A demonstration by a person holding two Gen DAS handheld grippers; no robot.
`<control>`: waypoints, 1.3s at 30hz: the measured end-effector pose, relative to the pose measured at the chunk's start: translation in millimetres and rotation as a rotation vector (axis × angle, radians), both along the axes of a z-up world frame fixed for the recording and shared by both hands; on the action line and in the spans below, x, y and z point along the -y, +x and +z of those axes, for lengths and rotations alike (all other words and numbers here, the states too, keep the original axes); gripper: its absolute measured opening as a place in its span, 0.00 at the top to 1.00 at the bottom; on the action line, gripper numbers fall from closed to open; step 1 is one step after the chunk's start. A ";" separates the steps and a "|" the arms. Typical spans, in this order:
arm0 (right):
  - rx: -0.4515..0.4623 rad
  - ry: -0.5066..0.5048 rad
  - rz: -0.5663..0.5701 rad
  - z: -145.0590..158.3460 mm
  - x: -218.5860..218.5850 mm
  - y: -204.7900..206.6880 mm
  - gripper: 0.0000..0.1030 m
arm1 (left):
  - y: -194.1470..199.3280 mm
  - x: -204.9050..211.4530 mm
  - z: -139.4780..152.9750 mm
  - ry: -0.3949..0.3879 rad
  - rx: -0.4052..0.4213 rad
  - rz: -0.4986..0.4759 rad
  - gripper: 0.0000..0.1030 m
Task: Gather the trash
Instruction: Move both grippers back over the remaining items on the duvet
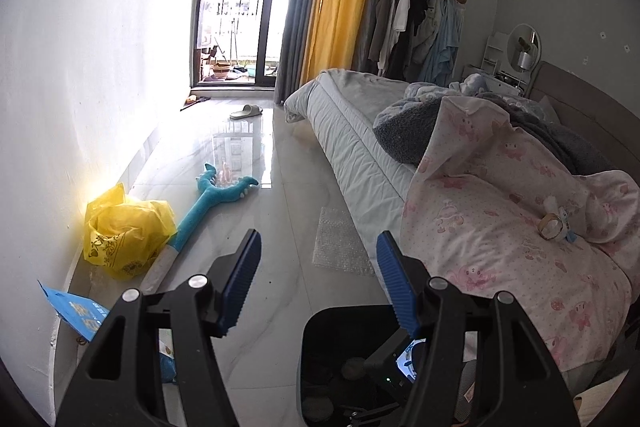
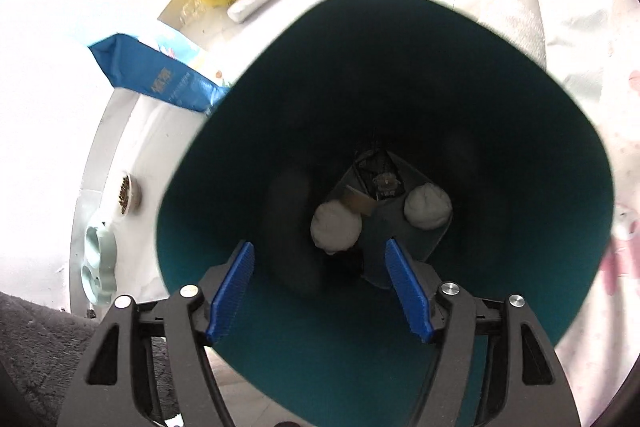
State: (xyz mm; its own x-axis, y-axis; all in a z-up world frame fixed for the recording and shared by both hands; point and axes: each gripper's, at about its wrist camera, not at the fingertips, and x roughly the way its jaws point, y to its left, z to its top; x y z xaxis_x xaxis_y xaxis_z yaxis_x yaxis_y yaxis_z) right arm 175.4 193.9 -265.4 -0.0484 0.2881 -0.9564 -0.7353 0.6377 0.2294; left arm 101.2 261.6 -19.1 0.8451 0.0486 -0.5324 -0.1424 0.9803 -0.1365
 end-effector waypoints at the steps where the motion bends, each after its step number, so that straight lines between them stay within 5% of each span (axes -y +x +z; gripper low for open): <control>1: 0.007 0.014 -0.006 5.4 1.6 0.0 0.31 | 1.1 1.4 1.6 0.001 0.005 0.000 0.39; 21: 0.385 0.355 -0.081 176.1 75.7 14.4 0.28 | 34.3 51.7 25.4 -0.012 0.040 -0.018 0.24; 39: 0.552 0.377 -0.297 211.3 219.5 62.5 0.27 | 85.8 152.5 26.2 -0.069 0.033 -0.138 0.14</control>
